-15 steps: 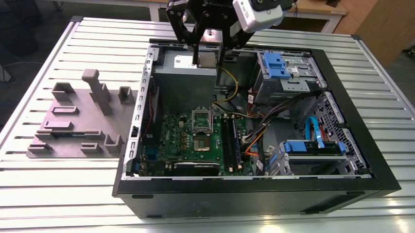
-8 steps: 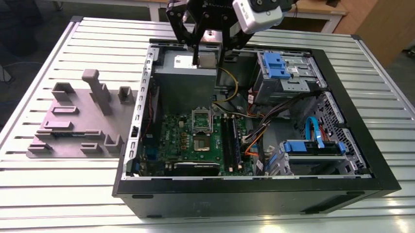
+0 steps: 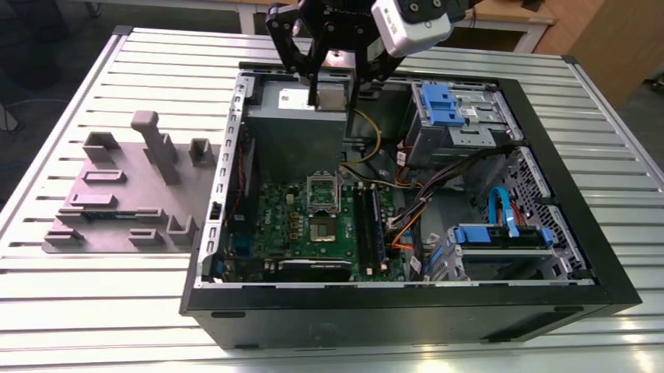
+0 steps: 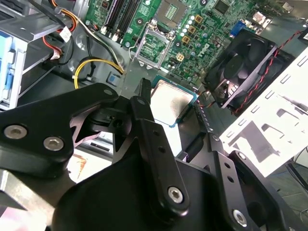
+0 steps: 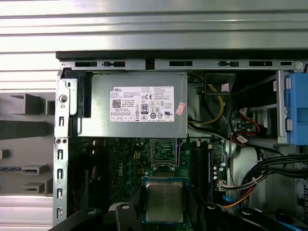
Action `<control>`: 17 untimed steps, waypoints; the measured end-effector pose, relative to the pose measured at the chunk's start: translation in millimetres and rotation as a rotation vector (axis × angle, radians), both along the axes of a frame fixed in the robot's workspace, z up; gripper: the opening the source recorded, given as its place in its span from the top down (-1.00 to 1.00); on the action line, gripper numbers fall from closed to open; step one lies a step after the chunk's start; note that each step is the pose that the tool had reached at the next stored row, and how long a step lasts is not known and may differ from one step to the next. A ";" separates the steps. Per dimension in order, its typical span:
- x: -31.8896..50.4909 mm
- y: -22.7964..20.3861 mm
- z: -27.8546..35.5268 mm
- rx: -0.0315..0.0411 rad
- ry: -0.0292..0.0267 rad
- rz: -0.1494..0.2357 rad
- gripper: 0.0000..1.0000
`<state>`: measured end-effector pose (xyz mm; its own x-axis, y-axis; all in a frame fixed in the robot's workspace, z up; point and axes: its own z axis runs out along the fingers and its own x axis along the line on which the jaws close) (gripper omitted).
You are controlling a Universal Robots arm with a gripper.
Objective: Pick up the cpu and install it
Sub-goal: 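Place the cpu into insertion slot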
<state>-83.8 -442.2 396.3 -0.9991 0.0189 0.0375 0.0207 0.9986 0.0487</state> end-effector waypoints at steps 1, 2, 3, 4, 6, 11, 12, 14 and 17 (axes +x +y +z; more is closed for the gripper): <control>0.1 0.0 -0.3 0.0001 0.0000 0.000 0.06; 0.0 -0.3 -0.7 0.0001 0.0000 0.000 0.06; 0.0 -0.6 -0.9 0.0000 0.0000 0.000 0.06; 0.1 -0.8 -1.2 -0.0001 0.0001 0.000 0.06; 0.0 -0.9 -1.8 -0.0001 0.0001 0.000 0.06; 0.0 -1.1 -3.3 -0.0001 0.0000 0.000 0.06; 0.0 -1.1 -3.5 -0.0001 0.0000 0.000 0.06; 0.0 -1.2 -4.0 -0.0001 0.0000 0.000 0.06; 0.0 -1.3 -4.9 0.0000 0.0000 0.000 0.06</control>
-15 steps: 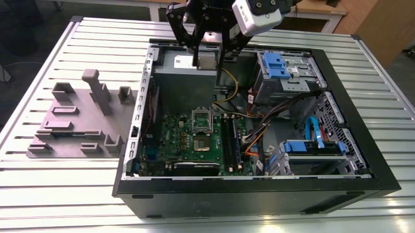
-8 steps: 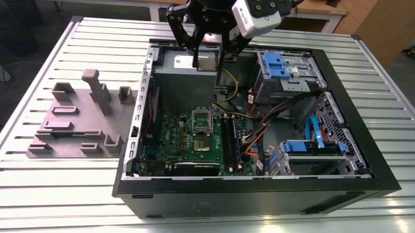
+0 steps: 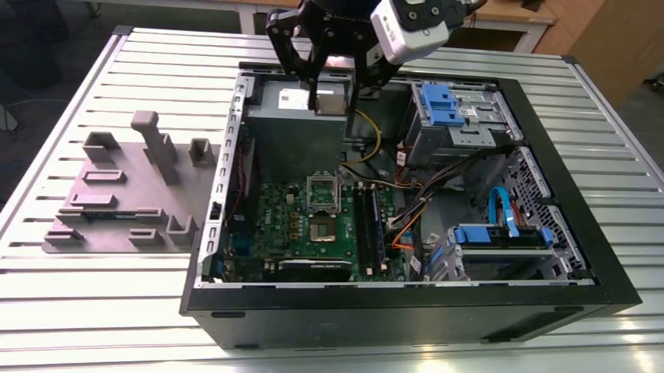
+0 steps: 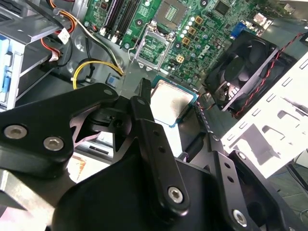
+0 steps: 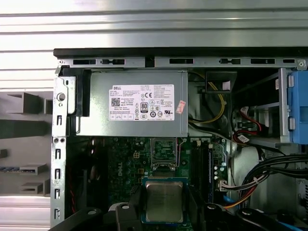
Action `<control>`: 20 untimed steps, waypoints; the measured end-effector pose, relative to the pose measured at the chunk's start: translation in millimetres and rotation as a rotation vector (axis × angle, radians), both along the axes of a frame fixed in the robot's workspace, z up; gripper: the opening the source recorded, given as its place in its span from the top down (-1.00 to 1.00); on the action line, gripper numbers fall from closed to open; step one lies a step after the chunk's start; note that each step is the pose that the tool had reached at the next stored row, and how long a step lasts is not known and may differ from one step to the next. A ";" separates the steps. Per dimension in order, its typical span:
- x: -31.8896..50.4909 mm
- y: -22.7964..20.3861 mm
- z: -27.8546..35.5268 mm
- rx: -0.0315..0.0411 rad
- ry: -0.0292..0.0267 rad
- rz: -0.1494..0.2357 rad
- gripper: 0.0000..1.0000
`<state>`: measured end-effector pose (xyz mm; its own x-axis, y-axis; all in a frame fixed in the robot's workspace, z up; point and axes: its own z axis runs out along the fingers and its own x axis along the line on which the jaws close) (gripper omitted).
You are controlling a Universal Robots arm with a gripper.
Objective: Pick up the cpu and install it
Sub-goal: 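Place the cpu into insertion slot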
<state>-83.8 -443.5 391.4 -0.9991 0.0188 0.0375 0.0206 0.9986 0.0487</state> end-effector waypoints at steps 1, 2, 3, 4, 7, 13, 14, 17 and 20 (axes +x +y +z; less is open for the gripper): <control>0.0 -0.1 -0.4 0.0000 0.0000 0.000 0.06; 0.0 -0.2 -0.8 0.0000 0.0000 0.000 0.06; 0.0 -0.3 -1.1 -0.0001 0.0001 0.000 0.06; 0.0 -0.4 -1.5 -0.0001 0.0001 0.000 0.06; 0.0 -0.5 -2.6 -0.0001 0.0003 0.000 0.06; 0.0 -0.7 -4.8 -0.0001 0.0011 0.000 0.06; 0.0 -0.8 -5.3 -0.0001 0.0014 0.000 0.06; 0.0 -1.3 -6.6 -0.0001 0.0030 0.000 0.06; 0.0 -1.5 -7.5 -0.0004 0.0036 0.000 0.06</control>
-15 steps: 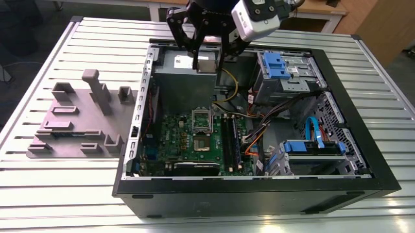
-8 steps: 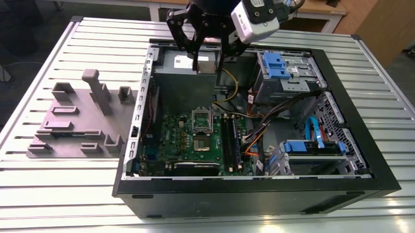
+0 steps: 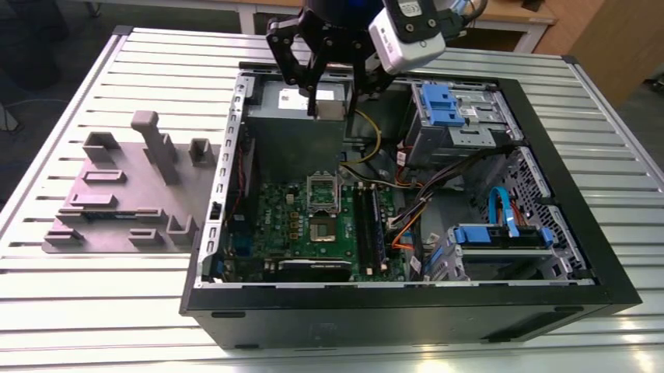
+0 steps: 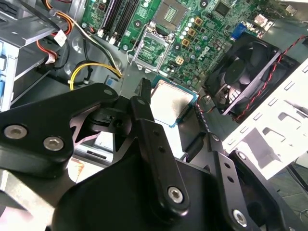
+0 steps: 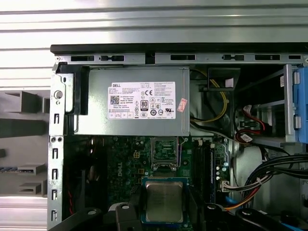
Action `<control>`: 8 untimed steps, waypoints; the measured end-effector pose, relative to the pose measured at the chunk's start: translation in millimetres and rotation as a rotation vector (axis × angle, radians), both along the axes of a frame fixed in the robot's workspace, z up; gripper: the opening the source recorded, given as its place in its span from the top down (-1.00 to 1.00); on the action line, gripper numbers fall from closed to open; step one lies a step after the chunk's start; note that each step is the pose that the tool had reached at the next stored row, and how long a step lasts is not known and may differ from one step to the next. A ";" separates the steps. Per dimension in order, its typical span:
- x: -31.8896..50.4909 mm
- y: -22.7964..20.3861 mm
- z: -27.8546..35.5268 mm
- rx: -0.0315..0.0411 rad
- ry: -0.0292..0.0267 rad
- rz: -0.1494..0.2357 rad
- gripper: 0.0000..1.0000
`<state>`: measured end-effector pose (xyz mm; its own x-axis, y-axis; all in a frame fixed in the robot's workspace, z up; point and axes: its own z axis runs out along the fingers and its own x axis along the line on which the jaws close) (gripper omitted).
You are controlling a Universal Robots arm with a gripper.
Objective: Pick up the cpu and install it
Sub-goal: 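Place the cpu into insertion slot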
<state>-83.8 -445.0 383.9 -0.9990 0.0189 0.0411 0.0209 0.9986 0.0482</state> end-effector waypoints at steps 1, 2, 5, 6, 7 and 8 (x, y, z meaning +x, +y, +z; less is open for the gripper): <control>0.0 0.0 -0.3 0.0001 0.0000 0.000 0.06; 0.0 0.0 -0.5 0.0003 -0.0001 0.000 0.06; 0.0 0.0 -0.8 0.0003 -0.0001 0.000 0.06; 0.0 0.0 -0.9 0.0003 -0.0001 0.000 0.06; 0.0 0.0 -0.8 0.0002 -0.0001 0.000 0.06; 0.0 0.0 -0.9 0.0002 -0.0001 0.000 0.06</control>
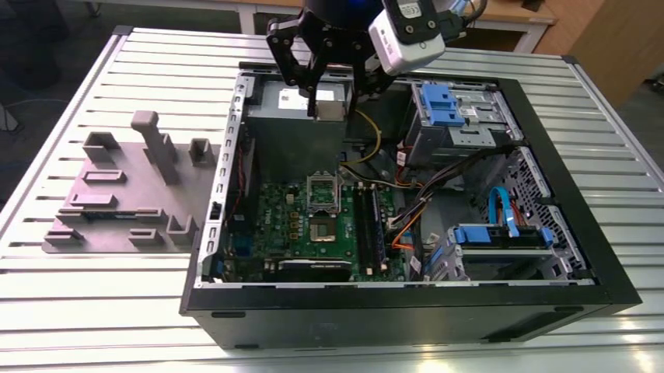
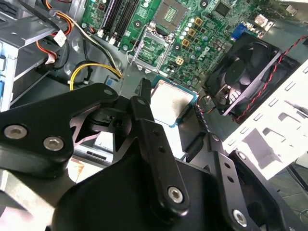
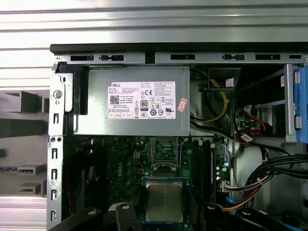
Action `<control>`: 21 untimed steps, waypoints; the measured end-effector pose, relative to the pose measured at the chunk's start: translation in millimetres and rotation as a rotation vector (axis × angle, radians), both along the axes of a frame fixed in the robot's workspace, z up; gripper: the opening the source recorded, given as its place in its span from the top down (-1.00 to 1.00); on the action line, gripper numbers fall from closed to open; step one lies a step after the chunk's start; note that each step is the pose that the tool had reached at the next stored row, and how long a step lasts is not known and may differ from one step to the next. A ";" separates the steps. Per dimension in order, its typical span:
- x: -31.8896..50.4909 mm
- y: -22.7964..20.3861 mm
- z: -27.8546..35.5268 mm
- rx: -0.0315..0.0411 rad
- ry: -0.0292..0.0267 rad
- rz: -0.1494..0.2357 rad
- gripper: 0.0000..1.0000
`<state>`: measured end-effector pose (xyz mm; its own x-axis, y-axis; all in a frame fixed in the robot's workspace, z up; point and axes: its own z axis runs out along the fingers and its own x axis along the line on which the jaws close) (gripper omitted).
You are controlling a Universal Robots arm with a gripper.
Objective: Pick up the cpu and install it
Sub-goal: 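Place the cpu into insertion slot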
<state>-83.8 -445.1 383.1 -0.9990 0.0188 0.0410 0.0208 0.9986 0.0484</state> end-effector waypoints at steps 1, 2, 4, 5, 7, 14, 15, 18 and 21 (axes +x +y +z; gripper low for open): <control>0.0 0.0 0.0 0.0000 0.0000 0.000 0.06; 0.0 0.0 0.0 0.0001 0.0000 0.000 0.06; 0.0 0.0 -0.1 0.0001 0.0000 0.000 0.06; 0.0 0.0 -0.1 0.0000 0.0000 0.000 0.06; -0.6 0.2 -0.8 0.0004 -0.0002 0.000 0.06; -1.2 -5.9 -9.2 -0.0014 0.0001 0.000 0.06; -1.2 -8.2 -11.0 -0.0014 0.0001 0.000 0.06; -1.2 -16.8 -16.4 -0.0014 -0.0005 -0.001 0.06; -1.1 -24.8 -21.9 -0.0012 -0.0014 -0.001 0.06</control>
